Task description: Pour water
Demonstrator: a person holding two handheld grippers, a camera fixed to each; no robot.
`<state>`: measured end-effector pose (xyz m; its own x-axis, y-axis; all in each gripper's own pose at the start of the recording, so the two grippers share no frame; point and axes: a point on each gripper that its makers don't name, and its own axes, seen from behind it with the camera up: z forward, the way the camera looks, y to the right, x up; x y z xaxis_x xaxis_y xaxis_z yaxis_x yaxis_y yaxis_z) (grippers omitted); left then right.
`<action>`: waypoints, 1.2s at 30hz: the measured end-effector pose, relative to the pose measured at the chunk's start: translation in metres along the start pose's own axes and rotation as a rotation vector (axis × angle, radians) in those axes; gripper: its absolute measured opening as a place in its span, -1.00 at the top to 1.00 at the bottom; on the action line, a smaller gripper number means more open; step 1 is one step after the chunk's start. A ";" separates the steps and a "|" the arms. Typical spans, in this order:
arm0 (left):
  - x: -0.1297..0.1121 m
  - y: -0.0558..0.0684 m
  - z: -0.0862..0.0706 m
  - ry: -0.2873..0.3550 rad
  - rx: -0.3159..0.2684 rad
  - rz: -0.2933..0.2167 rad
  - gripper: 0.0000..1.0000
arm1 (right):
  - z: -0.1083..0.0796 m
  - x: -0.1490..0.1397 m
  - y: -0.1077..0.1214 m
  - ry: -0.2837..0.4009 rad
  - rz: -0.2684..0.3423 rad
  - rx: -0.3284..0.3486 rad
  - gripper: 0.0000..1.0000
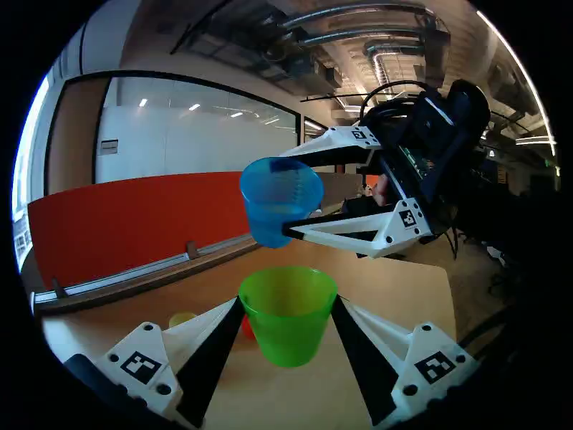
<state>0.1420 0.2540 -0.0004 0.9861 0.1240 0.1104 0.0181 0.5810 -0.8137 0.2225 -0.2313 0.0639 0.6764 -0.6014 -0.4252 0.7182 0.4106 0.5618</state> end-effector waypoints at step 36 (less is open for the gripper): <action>0.007 0.009 0.008 0.009 -0.015 0.014 -0.74 | -0.002 0.006 0.005 -0.016 -0.217 0.002 -0.83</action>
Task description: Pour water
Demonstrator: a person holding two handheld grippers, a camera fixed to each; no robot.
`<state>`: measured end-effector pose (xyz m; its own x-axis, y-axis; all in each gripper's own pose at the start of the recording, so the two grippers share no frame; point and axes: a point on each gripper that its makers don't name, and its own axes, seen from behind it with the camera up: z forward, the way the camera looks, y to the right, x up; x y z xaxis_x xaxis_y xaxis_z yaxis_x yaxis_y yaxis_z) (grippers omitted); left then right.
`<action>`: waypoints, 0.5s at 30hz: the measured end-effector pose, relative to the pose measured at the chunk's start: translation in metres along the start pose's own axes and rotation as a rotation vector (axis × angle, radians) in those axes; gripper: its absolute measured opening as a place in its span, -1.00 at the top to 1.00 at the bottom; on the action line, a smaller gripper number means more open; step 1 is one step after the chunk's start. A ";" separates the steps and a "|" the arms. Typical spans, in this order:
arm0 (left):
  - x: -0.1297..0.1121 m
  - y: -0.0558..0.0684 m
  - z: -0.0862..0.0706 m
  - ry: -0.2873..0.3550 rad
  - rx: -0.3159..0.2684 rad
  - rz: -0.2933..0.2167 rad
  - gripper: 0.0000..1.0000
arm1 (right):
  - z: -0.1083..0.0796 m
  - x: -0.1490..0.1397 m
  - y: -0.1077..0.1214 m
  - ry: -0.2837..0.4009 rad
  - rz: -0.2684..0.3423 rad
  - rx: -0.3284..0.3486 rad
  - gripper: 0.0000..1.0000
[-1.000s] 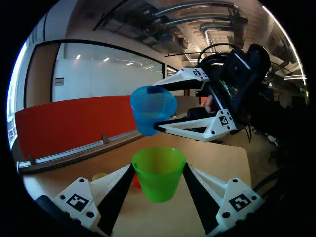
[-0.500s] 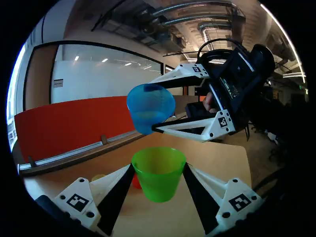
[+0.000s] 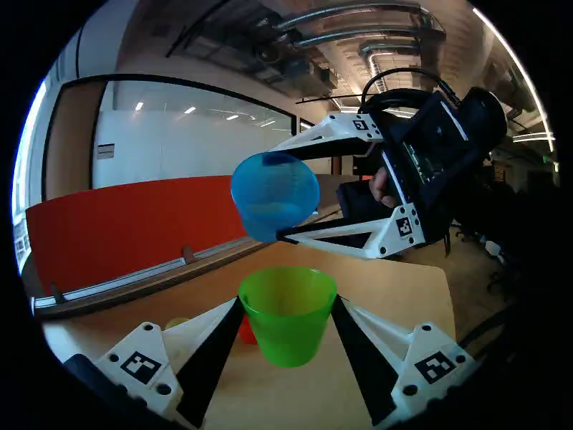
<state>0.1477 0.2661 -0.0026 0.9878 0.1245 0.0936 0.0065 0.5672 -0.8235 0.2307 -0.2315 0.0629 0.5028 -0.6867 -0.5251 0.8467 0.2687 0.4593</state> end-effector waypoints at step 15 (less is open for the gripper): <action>0.000 -0.001 -0.002 0.003 -0.002 -0.006 -0.74 | 0.001 0.006 -0.001 0.004 -0.056 0.004 -0.83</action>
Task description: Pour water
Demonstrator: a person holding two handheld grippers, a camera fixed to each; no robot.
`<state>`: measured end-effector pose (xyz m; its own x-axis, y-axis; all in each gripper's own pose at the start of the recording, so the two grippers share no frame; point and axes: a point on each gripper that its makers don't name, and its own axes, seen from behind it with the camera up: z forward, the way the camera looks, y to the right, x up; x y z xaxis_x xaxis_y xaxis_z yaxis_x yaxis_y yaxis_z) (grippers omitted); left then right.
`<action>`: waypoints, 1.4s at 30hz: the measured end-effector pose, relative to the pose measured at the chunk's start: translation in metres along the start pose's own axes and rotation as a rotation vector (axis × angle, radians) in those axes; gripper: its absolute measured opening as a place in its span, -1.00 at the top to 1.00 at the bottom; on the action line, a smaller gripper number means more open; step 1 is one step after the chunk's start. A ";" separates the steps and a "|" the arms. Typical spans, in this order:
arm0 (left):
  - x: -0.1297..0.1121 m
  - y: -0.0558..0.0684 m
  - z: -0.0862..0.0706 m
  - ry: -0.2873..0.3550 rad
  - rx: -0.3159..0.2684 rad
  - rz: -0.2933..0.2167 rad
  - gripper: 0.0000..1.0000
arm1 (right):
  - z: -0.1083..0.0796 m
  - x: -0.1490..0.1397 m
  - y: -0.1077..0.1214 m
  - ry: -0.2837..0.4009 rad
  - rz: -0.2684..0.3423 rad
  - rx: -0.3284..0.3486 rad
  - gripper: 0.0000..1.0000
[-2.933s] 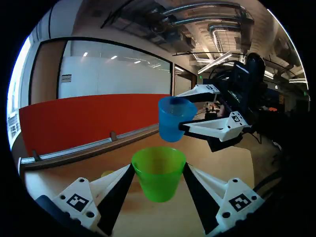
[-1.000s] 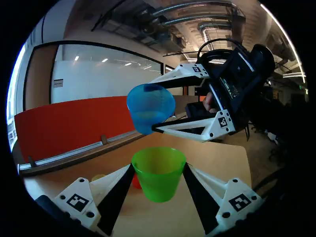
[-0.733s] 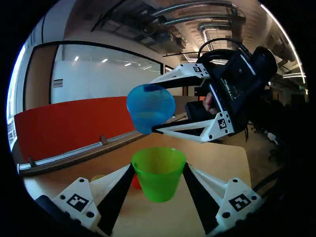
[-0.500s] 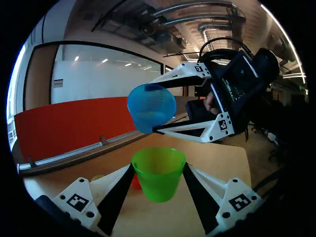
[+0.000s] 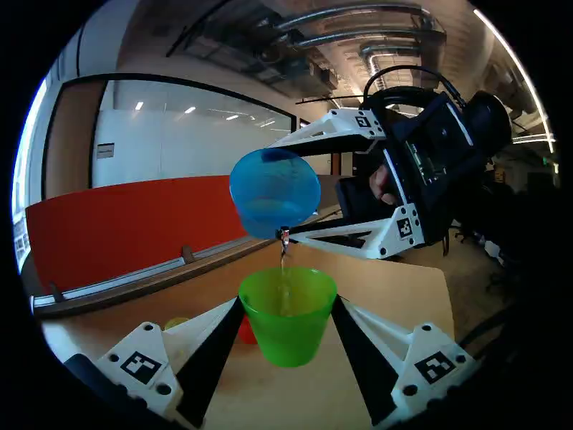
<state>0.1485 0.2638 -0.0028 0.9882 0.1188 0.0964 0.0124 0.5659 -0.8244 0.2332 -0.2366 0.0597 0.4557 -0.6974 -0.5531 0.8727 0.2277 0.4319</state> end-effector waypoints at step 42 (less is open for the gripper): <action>0.004 -0.006 -0.001 0.007 0.017 0.006 -0.73 | 0.004 0.000 0.011 -0.002 -0.108 -0.016 -0.83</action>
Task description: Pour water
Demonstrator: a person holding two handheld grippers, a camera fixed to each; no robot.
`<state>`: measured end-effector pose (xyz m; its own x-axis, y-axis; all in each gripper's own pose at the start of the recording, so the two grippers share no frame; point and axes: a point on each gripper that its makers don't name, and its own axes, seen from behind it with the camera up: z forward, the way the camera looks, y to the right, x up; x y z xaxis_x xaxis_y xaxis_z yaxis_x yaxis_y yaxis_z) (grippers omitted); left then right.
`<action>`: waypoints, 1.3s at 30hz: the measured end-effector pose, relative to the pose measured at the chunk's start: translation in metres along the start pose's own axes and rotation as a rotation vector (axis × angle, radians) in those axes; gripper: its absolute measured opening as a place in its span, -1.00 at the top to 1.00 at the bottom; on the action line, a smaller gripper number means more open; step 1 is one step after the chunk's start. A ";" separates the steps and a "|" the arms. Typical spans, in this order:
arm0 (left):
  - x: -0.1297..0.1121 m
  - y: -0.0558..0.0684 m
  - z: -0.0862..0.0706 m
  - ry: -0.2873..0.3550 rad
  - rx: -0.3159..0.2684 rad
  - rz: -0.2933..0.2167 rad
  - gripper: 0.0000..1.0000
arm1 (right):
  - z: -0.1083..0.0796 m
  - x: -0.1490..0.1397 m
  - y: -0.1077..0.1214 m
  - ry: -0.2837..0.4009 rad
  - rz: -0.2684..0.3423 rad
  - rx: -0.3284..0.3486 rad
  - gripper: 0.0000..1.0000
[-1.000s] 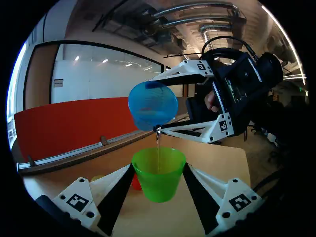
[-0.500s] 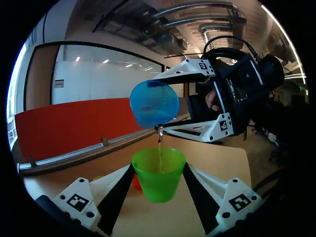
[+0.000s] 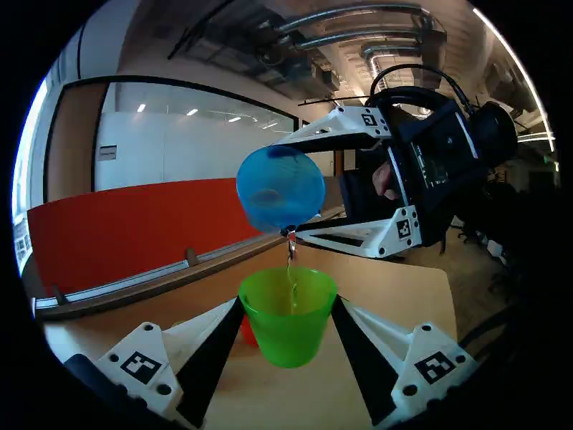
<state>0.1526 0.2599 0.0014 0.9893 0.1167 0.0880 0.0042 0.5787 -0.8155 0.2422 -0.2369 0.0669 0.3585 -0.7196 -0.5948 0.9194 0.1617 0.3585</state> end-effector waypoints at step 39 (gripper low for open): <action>0.001 -0.001 0.001 0.003 0.003 0.000 -0.74 | 0.006 -0.004 0.011 -0.003 -0.105 -0.012 -0.83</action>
<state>0.1539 0.2604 0.0033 0.9897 0.1144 0.0859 0.0035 0.5810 -0.8139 0.2504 -0.2364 0.0775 0.2590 -0.7353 -0.6263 0.9539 0.0932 0.2852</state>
